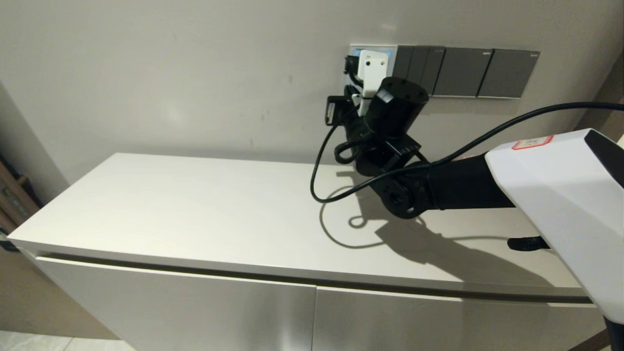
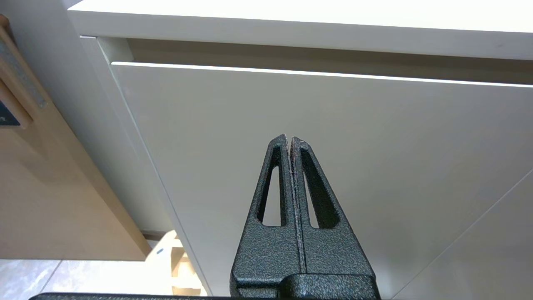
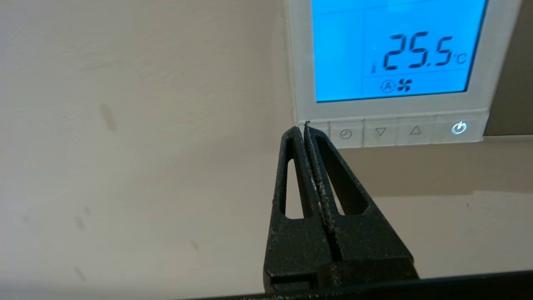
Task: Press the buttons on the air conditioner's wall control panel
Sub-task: Press the temperature increase button
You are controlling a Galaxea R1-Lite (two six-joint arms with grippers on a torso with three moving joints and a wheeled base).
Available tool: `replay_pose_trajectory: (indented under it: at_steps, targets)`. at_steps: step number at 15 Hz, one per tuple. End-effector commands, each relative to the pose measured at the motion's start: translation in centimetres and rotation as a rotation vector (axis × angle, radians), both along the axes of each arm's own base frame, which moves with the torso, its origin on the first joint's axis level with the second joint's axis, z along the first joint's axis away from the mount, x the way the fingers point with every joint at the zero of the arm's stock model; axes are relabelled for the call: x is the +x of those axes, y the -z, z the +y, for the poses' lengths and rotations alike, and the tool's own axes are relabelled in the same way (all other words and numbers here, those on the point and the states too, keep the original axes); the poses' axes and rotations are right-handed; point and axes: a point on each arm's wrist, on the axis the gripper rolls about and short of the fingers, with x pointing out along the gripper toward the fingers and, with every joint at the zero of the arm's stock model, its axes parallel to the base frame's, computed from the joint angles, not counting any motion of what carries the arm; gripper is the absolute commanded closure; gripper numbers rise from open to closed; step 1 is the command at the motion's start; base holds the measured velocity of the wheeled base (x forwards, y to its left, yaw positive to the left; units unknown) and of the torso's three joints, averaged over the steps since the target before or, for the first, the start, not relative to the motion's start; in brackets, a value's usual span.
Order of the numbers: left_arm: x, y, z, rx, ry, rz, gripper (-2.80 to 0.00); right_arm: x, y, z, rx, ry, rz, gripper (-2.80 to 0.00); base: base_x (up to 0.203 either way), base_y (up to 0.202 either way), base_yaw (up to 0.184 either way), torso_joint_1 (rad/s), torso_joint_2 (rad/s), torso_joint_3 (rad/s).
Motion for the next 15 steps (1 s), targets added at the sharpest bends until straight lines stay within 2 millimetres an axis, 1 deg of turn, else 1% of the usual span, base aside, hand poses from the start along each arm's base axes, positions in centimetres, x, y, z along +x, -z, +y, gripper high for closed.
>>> replay_pose_trajectory:
  at_steps: [1, 7, 12, 15]
  targets:
    - [0.0, 0.0, 0.0, 0.000, 0.000, 0.002, 0.00, 0.2, 0.1, 0.0, 0.002, 0.006, -0.002, 0.00, 0.000, 0.000, 0.000, 0.000, 0.00, 0.000]
    - [0.0, 0.0, 0.0, 0.000, 0.000, 0.000, 0.00, 0.9, 0.7, 0.1, -0.010, 0.016, 0.004, 0.00, 0.000, 0.000, 0.000, 0.000, 0.00, 0.000]
    - [0.0, 0.0, 0.0, 0.000, 0.000, 0.001, 0.00, 1.2, 0.7, -0.2, -0.012, 0.023, 0.003, 0.00, 0.000, 0.000, 0.000, 0.000, 0.00, 0.000]
    - [0.0, 0.0, 0.0, 0.000, 0.000, 0.001, 0.00, 1.0, 0.6, -0.3, -0.009, 0.022, 0.001, 0.00, 0.000, 0.000, 0.000, 0.000, 0.00, 0.000]
